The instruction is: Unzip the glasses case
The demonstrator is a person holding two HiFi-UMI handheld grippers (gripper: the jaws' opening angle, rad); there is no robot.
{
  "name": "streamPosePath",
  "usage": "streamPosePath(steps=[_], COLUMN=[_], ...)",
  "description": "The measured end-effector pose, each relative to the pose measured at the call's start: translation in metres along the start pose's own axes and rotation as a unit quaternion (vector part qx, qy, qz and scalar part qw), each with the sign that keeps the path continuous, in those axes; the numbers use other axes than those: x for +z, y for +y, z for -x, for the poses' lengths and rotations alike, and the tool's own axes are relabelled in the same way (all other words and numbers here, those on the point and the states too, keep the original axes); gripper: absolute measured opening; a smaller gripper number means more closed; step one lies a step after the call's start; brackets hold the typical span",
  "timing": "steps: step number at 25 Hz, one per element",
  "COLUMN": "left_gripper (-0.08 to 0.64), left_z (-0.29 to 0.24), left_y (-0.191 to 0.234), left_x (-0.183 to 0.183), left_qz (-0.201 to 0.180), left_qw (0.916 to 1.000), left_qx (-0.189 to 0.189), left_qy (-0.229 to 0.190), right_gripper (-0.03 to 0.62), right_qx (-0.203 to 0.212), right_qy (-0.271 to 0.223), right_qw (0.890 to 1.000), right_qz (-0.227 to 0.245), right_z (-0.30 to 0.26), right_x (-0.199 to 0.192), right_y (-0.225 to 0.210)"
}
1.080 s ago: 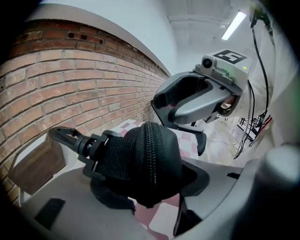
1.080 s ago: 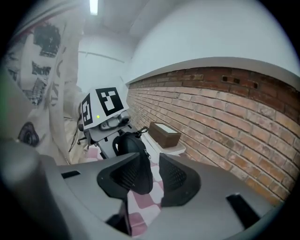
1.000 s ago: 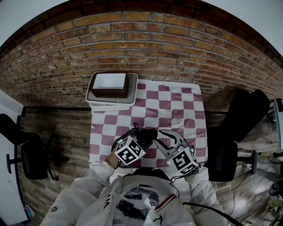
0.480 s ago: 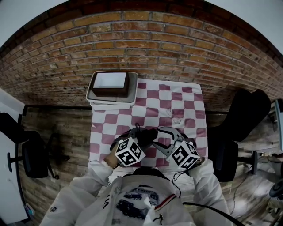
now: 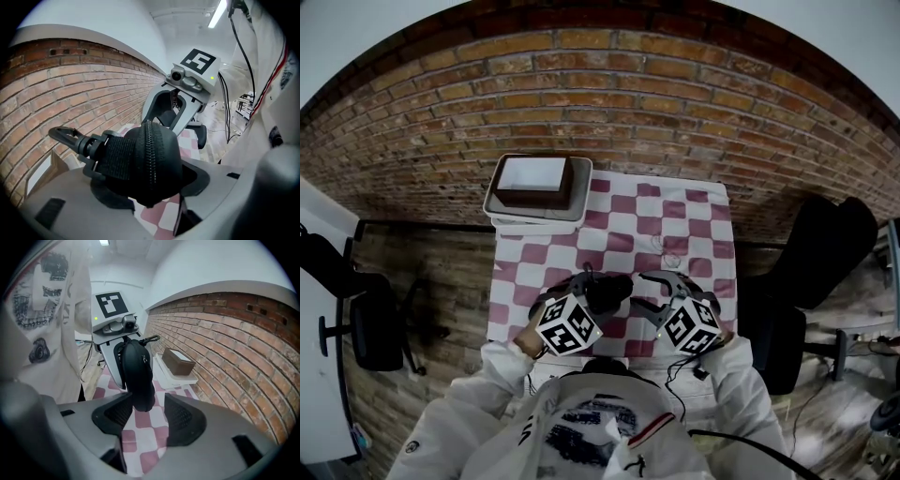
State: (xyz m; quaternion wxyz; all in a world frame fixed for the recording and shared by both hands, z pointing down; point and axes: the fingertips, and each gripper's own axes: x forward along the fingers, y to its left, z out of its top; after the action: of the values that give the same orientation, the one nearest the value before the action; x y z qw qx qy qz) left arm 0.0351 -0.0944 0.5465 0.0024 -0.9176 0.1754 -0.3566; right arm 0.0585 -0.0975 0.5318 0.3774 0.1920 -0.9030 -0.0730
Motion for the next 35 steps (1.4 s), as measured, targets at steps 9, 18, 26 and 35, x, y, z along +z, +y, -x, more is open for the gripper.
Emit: streamPosePath(steps=[9,18,26,35], left_gripper=[0.245,0.245,0.245,0.245], left_z=[-0.002,-0.001,0.001,0.004], left_y=[-0.004,-0.009,-0.01,-0.018], left_x=[0.011,0.028,0.05,0.062], left_qz=[0.023,0.043,0.063,0.054], left_qw=[0.9996,0.9981,0.9952,0.9951], left_qx=[0.018,0.033,0.041,0.035], left_qy=[-0.008,-0.029,-0.063,-0.076], right_gripper=[0.15,0.017,0.014,0.014], right_qx=[-0.024,-0.082,-0.099,-0.123], right_qy=[-0.025,-0.048,-0.078,-0.095], right_qw=[0.999,0.995,0.987,0.982], right_qz=[0.003,-0.039,-0.099,-0.107], right_z=[0.008,0.013,0.023,0.036], right_x=[-0.003,-0.019,-0.03,-0.029], right_y=[-0.014,-0.029,-0.037,-0.047])
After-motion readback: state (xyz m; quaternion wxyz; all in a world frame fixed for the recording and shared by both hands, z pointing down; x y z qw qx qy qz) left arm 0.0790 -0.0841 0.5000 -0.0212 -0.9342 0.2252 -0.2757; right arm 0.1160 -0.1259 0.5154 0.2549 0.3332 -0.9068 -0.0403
